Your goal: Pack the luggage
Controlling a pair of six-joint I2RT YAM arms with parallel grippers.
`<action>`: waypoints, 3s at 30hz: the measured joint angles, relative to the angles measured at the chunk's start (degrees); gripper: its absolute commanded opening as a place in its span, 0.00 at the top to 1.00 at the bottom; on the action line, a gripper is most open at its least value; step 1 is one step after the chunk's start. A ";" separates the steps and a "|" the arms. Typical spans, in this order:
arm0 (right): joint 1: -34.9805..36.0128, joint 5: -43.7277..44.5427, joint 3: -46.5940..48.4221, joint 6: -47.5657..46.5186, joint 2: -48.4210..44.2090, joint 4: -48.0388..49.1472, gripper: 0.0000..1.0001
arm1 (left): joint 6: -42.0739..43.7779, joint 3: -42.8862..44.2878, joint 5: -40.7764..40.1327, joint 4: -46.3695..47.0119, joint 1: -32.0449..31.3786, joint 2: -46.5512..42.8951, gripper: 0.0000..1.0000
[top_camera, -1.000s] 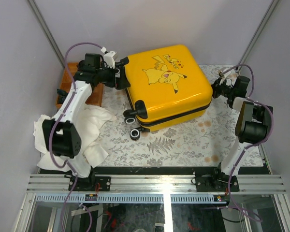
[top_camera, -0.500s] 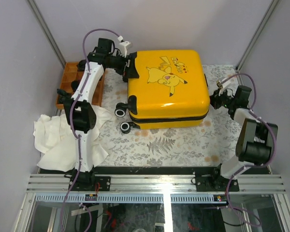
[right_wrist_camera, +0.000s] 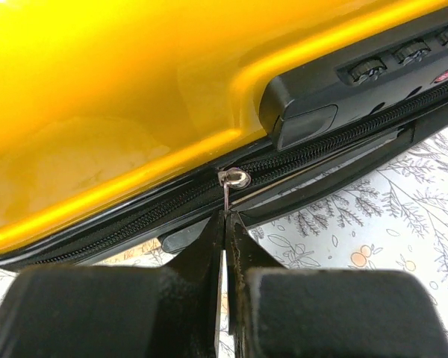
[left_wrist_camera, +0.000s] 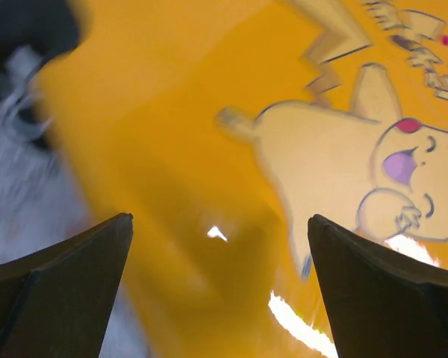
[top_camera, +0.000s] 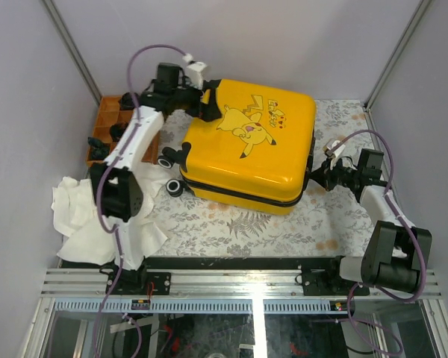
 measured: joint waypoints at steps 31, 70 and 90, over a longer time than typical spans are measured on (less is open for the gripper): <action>1.66 1.64 1.97 -2.16 0.24 -4.66 1.00 | -56.22 -47.63 -26.99 -11.08 13.16 -40.46 0.00; 3.56 5.57 8.02 -8.57 2.93 -15.10 1.00 | -70.38 -50.21 -17.25 8.31 12.70 -27.61 1.00; -1.01 3.76 22.40 -2.67 20.31 -9.35 1.00 | -53.05 -42.36 -11.89 2.67 18.60 -21.18 1.00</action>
